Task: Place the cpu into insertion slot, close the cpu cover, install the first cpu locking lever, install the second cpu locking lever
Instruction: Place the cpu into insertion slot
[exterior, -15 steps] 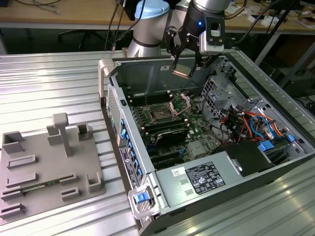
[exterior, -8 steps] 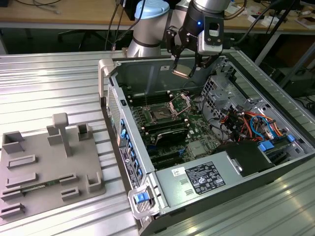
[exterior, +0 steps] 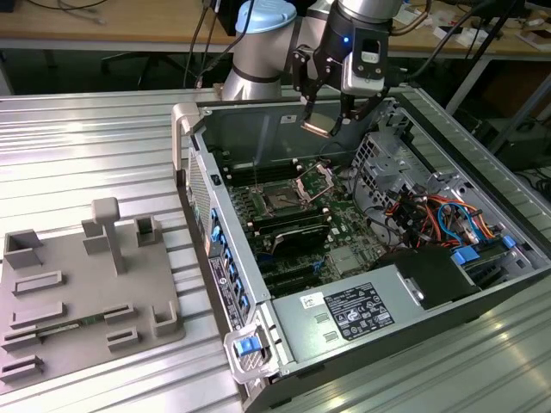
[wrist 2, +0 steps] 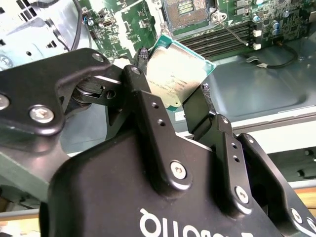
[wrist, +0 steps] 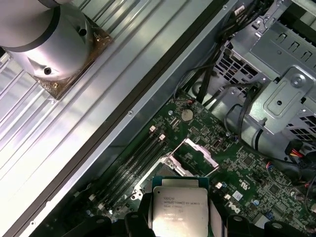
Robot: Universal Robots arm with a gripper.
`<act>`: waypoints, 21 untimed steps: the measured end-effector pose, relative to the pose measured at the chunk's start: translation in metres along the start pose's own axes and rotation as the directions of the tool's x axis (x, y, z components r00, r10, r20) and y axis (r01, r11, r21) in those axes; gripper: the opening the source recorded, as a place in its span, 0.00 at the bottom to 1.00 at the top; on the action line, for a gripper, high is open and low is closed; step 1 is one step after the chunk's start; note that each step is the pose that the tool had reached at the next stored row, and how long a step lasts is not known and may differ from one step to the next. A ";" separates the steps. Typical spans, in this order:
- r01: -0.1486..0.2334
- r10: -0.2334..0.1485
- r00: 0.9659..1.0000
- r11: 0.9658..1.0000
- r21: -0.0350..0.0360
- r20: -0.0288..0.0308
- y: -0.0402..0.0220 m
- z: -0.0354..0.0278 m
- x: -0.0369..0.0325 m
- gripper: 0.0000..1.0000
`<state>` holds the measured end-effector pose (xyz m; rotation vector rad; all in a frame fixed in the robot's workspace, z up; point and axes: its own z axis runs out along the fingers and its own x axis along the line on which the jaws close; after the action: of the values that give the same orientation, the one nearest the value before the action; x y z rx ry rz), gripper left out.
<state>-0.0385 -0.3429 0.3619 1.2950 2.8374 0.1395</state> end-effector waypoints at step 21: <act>-0.045 0.045 0.999 0.999 -0.001 0.004 0.0000 0.0000 0.0000 0.55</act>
<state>-0.0385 -0.3429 0.3618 1.3580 2.8056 0.1388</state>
